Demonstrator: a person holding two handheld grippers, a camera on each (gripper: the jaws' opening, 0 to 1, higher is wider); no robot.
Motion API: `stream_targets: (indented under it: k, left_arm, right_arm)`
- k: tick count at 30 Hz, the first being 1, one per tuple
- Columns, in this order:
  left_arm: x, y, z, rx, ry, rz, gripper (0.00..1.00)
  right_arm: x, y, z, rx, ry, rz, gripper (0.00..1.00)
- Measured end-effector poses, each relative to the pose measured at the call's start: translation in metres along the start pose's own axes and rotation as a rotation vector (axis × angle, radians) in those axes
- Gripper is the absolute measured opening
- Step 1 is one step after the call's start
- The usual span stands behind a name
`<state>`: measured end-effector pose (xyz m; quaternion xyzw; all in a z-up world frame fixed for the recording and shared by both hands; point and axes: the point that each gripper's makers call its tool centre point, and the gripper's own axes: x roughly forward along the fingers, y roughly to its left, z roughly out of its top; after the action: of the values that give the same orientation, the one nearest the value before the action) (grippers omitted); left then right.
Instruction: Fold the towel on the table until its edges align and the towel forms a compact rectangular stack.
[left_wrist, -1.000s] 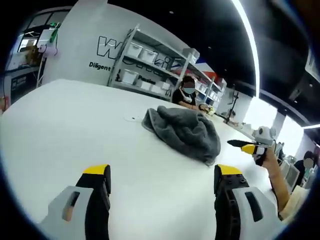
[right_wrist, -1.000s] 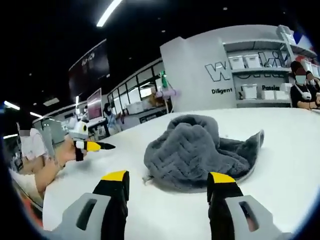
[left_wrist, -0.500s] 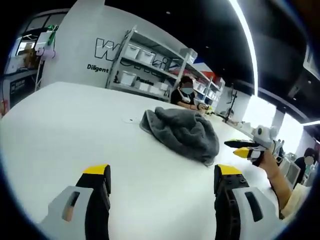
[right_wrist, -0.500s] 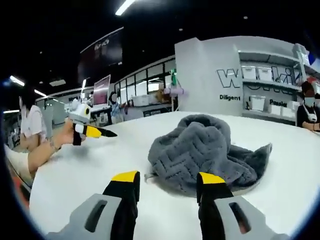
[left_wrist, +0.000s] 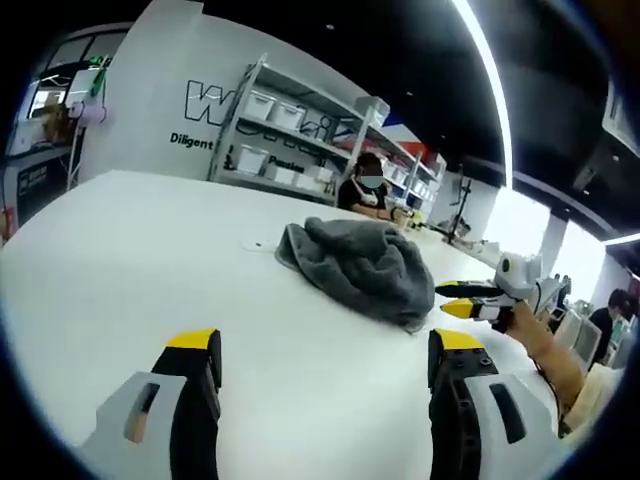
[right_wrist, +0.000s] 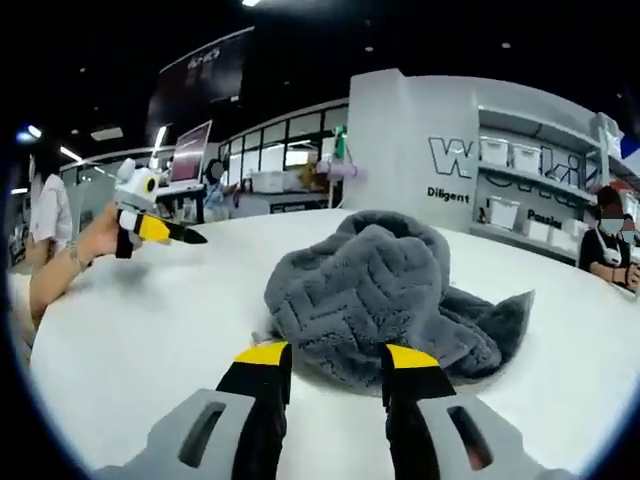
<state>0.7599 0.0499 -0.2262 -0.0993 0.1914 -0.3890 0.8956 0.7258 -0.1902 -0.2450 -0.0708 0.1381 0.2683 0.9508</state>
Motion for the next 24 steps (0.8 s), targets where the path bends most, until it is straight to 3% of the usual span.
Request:
stream_targets:
  k: [11,17,22,24]
  left_arm:
    - [-0.003,-0.004,0.002,0.005,-0.008,-0.007,0.83]
    - [-0.003,-0.004,0.002,0.004,-0.009,-0.007,0.83]
    - [-0.002,0.0,0.006,0.004,-0.01,-0.008,0.83]
    - [-0.002,0.001,0.007,0.004,-0.009,-0.008,0.83]
  right_arm:
    - [0.006,-0.014,-0.009,0.012,0.015,-0.046,0.26]
    - [0.009,-0.012,-0.014,-0.018,0.028,-0.047,0.18]
    - [0.012,-0.01,-0.013,-0.047,0.037,-0.038,0.02]
    - [0.013,-0.011,-0.014,-0.055,0.043,-0.035,0.0]
